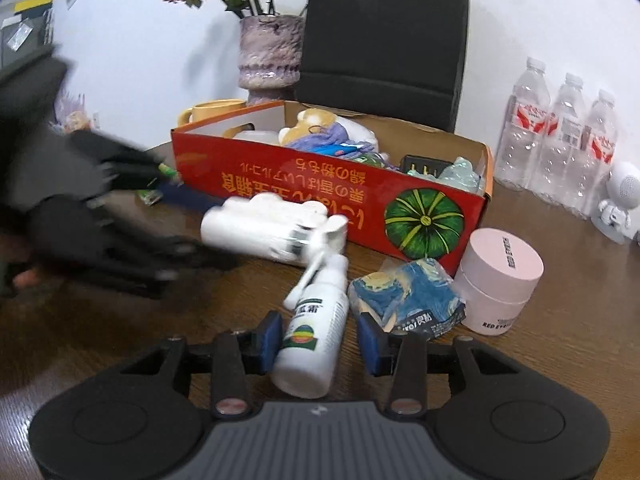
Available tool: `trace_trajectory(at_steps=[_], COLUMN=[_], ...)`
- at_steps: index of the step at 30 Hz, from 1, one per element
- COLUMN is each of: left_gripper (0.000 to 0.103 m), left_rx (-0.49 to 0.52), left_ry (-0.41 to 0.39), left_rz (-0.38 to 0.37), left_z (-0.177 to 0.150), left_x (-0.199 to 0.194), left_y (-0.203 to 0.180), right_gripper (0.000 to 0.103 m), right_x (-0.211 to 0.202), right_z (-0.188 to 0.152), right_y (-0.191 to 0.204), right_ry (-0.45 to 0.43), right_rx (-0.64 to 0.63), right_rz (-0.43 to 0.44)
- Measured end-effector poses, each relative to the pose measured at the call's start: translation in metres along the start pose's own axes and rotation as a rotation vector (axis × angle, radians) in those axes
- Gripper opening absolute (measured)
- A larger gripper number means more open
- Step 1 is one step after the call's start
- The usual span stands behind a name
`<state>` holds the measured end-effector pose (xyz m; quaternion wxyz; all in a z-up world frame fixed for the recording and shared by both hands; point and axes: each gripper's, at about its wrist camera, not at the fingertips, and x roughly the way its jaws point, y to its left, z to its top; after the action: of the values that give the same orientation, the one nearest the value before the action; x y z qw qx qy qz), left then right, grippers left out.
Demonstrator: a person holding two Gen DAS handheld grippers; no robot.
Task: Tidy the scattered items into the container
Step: 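Grasp the white bottle pack with the left tool while the right tool grasps the white spray bottle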
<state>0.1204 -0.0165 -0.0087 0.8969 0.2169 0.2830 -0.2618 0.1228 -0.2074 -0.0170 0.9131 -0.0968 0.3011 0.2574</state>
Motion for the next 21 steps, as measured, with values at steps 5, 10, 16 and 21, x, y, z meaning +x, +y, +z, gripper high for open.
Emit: trace_trajectory(at_steps=[5,10,16,21], left_gripper=[0.095,0.059,0.057,0.076], left_rx=[-0.056,-0.136,-0.295,-0.352], left_ry=[-0.061,-0.025,0.084,0.121], left_rz=[0.048,0.041,0.106,0.225], left_z=[0.018,0.026,0.013,-0.015], left_x=[0.016,0.047,0.018,-0.026], left_y=[0.002,0.006,0.004,-0.014], right_gripper=[0.052,0.053,0.053,0.051], right_x=[0.002,0.002,0.003,-0.002], right_z=[0.001,-0.001,0.000,0.002], right_y=[-0.002,-0.008,-0.006,-0.001], right_ry=[0.004,0.008,0.008,-0.005], right_rx=[0.022,0.062,0.061,0.056], right_rz=[-0.040,-0.028,-0.027,-0.014])
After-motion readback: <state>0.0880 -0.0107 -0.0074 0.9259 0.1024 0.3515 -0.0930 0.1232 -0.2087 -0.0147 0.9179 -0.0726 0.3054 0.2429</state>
